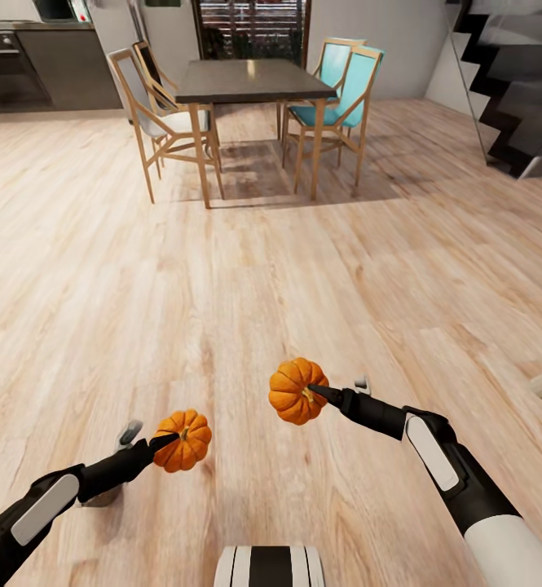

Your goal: Place each of the two pumpkins and all three candles from the living room inside a cabinet in the living room (use any cabinet), then make sure every cabinet is closed, and position the cauldron so it is next to a table in the living room.

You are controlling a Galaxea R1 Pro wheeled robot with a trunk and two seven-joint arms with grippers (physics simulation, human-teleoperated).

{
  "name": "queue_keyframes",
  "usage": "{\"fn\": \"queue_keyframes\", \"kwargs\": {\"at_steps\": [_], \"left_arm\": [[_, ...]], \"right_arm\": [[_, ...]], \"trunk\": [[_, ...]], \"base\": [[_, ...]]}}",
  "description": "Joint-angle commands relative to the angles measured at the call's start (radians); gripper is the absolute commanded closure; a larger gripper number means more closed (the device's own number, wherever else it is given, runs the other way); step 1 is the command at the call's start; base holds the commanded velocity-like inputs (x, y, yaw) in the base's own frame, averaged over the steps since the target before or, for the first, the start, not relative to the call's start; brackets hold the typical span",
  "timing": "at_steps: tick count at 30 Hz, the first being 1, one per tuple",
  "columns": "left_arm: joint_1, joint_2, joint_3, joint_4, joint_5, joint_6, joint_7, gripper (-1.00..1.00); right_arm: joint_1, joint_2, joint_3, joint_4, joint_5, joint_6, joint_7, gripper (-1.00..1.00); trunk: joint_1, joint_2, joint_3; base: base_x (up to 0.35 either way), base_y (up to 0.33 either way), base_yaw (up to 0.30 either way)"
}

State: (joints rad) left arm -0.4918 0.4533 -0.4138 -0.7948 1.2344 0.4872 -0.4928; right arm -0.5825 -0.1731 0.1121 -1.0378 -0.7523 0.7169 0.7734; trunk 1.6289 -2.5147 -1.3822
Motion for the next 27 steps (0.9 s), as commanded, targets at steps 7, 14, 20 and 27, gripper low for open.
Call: {"fn": "queue_keyframes", "kwargs": {"at_steps": [7,14,20,27], "left_arm": [[-0.001,0.001,0.002,0.001,0.007,0.061,0.003,1.0],[-0.002,0.001,0.005,0.002,0.005,0.089,0.006,1.0],[-0.002,0.002,0.004,0.002,0.006,0.091,0.006,1.0],[-0.002,0.002,0.004,0.002,0.007,0.091,0.006,1.0]], "right_arm": [[0.0,0.0,0.001,0.002,-0.007,0.007,-0.002,1.0],[0.0,0.0,0.001,0.013,-0.007,0.007,-0.002,1.0],[0.0,0.0,0.001,0.017,-0.007,0.006,-0.002,1.0],[0.0,-0.002,0.0,0.032,-0.007,0.006,-0.001,1.0]], "trunk": [[-0.003,0.001,0.038],[-0.006,0.003,0.076],[-0.009,0.004,0.109],[-0.012,0.006,0.145]], "base": [[0.0,0.0,0.0],[0.0,0.0,0.0],[-0.04,0.0,0.0],[-0.28,0.0,0.0]]}}
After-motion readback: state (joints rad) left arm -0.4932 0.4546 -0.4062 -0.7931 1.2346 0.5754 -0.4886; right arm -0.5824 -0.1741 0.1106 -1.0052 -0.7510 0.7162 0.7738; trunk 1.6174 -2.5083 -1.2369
